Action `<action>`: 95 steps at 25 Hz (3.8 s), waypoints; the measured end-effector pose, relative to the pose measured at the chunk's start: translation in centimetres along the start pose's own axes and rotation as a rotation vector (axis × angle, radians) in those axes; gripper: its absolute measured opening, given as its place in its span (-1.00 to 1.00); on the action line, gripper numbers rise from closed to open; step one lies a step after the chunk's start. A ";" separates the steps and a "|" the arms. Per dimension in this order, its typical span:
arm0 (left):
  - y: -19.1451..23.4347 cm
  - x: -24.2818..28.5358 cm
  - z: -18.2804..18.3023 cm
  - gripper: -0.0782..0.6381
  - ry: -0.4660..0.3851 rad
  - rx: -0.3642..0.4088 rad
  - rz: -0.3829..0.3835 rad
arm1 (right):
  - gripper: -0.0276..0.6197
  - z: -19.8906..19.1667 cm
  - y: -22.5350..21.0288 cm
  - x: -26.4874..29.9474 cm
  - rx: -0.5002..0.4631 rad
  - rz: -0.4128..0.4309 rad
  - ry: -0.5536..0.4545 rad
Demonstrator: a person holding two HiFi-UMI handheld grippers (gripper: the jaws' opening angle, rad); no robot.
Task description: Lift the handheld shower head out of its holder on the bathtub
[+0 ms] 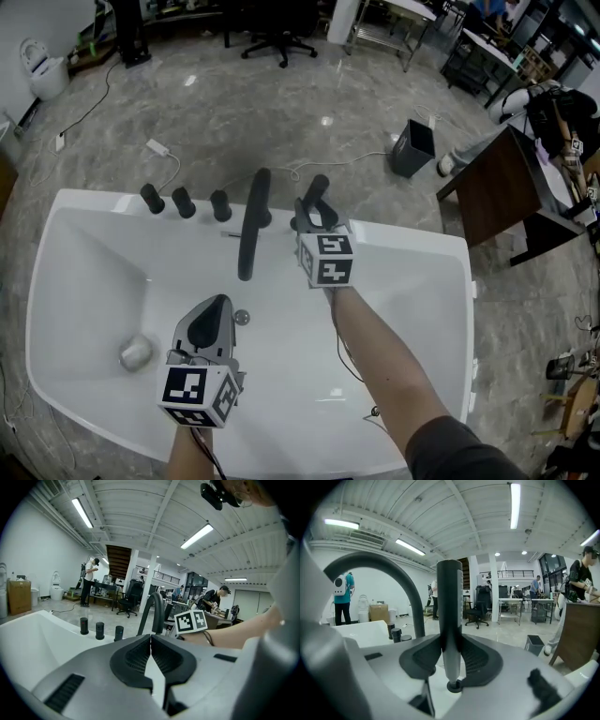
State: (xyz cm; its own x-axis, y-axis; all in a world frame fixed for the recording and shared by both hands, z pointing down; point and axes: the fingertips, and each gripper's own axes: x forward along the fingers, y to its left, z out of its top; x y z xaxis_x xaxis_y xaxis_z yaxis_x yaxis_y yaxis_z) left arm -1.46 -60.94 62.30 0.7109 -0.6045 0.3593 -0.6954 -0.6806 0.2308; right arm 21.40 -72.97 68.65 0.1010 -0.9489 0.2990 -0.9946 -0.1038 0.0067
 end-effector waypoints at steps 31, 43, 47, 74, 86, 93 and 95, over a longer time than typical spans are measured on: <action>-10.1 -19.1 12.4 -0.74 -0.122 0.070 -0.179 | -0.48 20.6 6.0 -33.8 0.047 -0.012 -0.261; -13.3 -23.8 10.5 -0.74 -0.101 0.074 -0.233 | -0.48 19.4 7.6 -44.7 0.035 -0.017 -0.286; -15.0 -24.9 9.5 -0.74 -0.098 0.073 -0.212 | -0.48 18.2 7.2 -47.2 0.017 0.004 -0.285; -31.2 -35.6 2.6 -0.74 -0.145 0.011 -0.014 | -0.48 10.4 5.9 -65.3 -0.027 0.253 -0.261; -34.0 -38.0 0.6 -0.74 -0.160 -0.010 0.028 | -0.48 8.5 6.1 -68.0 -0.050 0.298 -0.224; -35.0 -38.6 0.5 -0.73 -0.165 -0.007 0.047 | -0.48 7.7 5.7 -68.3 -0.048 0.307 -0.198; -35.4 -38.8 0.2 -0.74 -0.164 -0.007 0.050 | -0.48 7.2 5.4 -68.4 -0.040 0.306 -0.186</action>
State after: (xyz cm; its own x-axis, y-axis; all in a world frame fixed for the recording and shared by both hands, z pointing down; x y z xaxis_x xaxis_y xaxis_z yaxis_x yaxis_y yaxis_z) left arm -4.38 -13.49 40.03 0.6823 -0.6976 0.2187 -0.7309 -0.6450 0.2230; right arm 9.34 -10.72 41.37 -0.2029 -0.9725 0.1142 -0.9792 0.2022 -0.0176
